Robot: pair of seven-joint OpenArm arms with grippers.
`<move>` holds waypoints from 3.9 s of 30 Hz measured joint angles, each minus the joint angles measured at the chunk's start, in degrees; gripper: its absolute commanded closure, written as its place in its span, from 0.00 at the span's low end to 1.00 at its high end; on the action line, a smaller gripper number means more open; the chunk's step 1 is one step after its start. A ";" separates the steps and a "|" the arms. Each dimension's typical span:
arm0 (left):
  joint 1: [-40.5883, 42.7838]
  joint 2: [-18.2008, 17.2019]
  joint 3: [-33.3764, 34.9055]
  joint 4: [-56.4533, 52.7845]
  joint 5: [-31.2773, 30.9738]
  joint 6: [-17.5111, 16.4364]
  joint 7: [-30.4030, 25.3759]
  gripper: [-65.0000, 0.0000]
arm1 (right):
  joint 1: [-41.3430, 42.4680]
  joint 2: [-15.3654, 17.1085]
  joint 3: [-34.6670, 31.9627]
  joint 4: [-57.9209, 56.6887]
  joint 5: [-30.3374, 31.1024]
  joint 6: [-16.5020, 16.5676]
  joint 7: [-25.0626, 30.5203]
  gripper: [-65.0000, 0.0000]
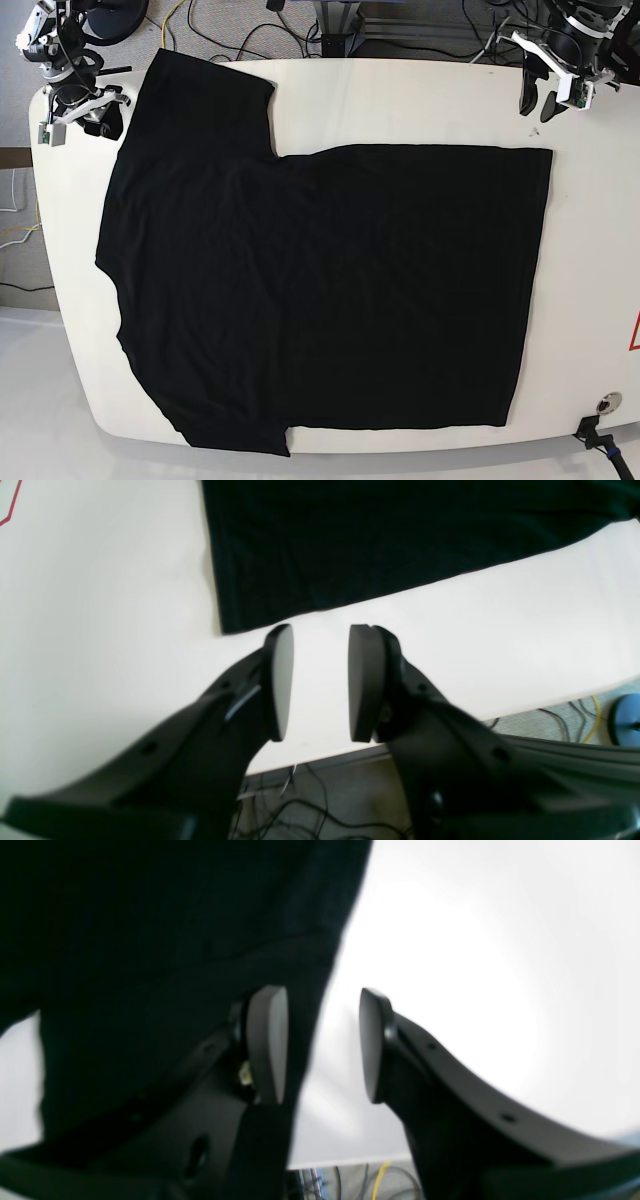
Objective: Fold the T-shirt properly
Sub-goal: 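Lower both grippers toward the shirt's shoulder corners, then grasp the black shirt's shoulder edges with both grippers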
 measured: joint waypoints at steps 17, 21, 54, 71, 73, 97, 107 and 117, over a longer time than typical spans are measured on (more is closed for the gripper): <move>-10.34 0.20 -3.91 -6.54 -5.95 -0.11 9.01 0.64 | 0.74 -0.87 0.13 -2.60 -4.15 0.42 0.11 0.65; -11.28 0.48 -4.39 -8.59 -7.74 -0.26 11.63 0.62 | 0.79 -0.98 -0.04 -2.36 -3.93 0.52 -0.26 0.65; -28.89 5.84 -16.41 -24.65 -16.70 -11.26 23.63 0.62 | 1.14 -0.98 -3.34 -4.24 -5.16 1.36 -3.50 0.63; -29.05 5.55 -16.28 -25.00 -16.65 -11.21 23.43 0.61 | 4.90 -0.50 -8.79 -9.05 -5.25 3.32 0.72 0.62; -29.05 5.53 -16.28 -25.05 -16.57 -11.23 23.41 0.62 | 5.31 -0.52 -9.79 -9.05 -5.64 3.74 1.11 0.65; -33.33 5.92 -13.40 -28.57 -14.12 -11.19 22.69 0.61 | 5.73 -1.01 -11.58 -8.63 -5.22 5.33 1.57 1.00; -33.48 6.73 -12.46 -31.67 -10.08 -9.49 22.08 1.00 | 5.88 -1.01 -11.80 -8.00 -5.22 4.94 0.24 1.00; -34.93 6.03 -14.03 -32.83 -11.91 -5.77 25.75 0.44 | 5.70 -0.66 -12.33 -8.28 -4.76 5.62 0.28 1.00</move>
